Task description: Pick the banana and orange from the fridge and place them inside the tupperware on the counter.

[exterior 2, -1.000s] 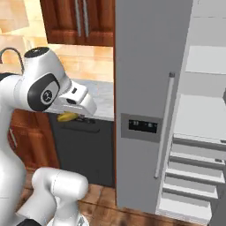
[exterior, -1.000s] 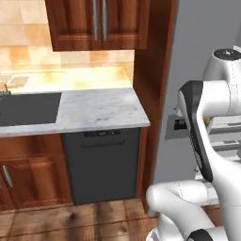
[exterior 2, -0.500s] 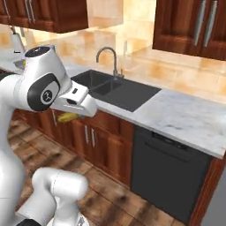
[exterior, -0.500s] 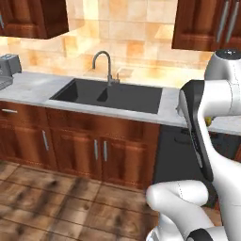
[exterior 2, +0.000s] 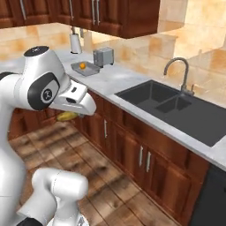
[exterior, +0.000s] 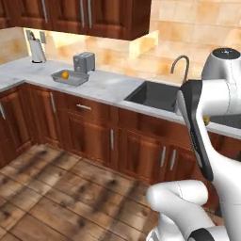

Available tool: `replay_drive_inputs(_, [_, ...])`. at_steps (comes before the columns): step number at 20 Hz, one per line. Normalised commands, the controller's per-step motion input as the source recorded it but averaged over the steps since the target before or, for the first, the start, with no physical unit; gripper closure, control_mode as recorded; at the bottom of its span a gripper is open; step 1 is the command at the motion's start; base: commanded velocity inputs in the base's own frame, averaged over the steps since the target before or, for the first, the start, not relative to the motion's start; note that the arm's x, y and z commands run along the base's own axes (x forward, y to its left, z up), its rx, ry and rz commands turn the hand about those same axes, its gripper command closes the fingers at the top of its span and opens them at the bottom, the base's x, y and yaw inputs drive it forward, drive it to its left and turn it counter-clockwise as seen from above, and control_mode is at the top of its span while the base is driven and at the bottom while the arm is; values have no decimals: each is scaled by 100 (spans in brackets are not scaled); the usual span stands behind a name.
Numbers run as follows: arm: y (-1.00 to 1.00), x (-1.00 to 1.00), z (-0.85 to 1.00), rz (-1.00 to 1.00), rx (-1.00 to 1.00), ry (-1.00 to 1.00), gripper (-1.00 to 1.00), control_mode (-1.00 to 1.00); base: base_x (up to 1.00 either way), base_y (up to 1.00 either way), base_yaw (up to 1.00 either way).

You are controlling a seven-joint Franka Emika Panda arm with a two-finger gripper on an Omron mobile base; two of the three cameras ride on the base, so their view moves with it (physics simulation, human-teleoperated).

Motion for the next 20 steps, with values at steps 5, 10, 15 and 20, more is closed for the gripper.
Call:
replay_drive_inputs(5, [0,0,0,0,0,0,100,100,93,100,26])
replay_drive_inputs(10, [0,0,0,0,0,0,100,100,100,95,13])
replay_drive_inputs(15, [0,0,0,0,0,0,100,100,100,87,1])
replay_drive_inputs(20, [0,0,0,0,0,0,100,100,100,84,0])
